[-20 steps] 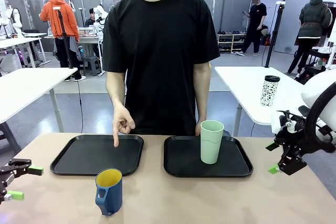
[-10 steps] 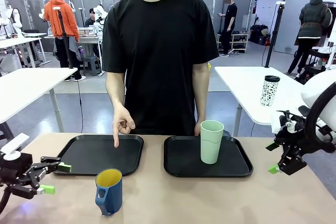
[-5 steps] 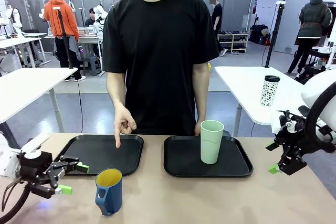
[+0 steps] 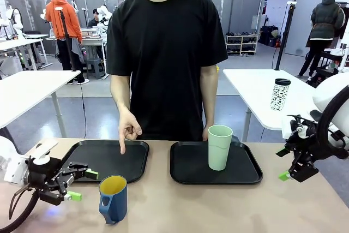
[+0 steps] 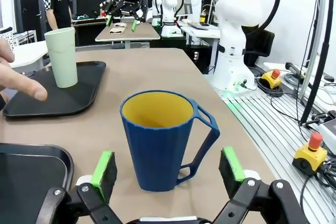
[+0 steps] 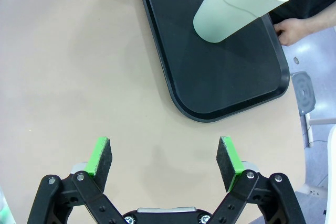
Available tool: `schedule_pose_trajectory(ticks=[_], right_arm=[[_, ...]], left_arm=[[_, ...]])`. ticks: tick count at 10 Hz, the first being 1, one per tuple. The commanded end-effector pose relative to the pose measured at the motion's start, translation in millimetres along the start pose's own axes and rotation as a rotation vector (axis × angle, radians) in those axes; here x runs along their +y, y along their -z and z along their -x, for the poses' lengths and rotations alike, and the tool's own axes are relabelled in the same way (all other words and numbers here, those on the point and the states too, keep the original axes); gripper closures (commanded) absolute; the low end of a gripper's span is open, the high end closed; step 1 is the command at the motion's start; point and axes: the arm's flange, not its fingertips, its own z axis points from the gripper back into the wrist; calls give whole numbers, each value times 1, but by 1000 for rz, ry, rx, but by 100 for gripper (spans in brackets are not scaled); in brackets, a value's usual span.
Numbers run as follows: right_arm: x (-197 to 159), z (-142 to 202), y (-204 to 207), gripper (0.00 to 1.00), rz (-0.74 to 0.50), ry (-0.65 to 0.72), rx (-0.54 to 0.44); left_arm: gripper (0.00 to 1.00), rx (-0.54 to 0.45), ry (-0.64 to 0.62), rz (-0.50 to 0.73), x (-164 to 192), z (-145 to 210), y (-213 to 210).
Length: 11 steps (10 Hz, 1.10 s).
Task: Sort and store the cups by type.
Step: Pick up the Handle plastic cup and place it into the empty Flat Tray.
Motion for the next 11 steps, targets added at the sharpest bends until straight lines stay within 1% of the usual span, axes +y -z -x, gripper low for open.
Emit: schedule_pose_trajectory(ticks=[1, 2, 4, 6, 7, 9, 11], right_arm=[[0, 0, 1, 0, 9, -3, 8], [0, 0, 1, 0, 9, -3, 8], [0, 0, 1, 0, 9, -3, 8], [0, 0, 1, 0, 9, -3, 8], [0, 0, 1, 0, 9, -3, 8], [0, 0, 1, 0, 9, -3, 8], [0, 0, 1, 0, 9, -3, 8]], left_arm=[[0, 4, 20, -5, 0, -8, -2], [0, 0, 0, 0, 0, 0, 0], [0, 12, -34, -1, 16, 4, 14], [0, 33, -66, -5, 27, 9, 19], [0, 74, -70, -22, 31, 9, 21], [0, 84, -66, 13, 38, 13, 26], [0, 72, -44, 47, 38, 15, 32]])
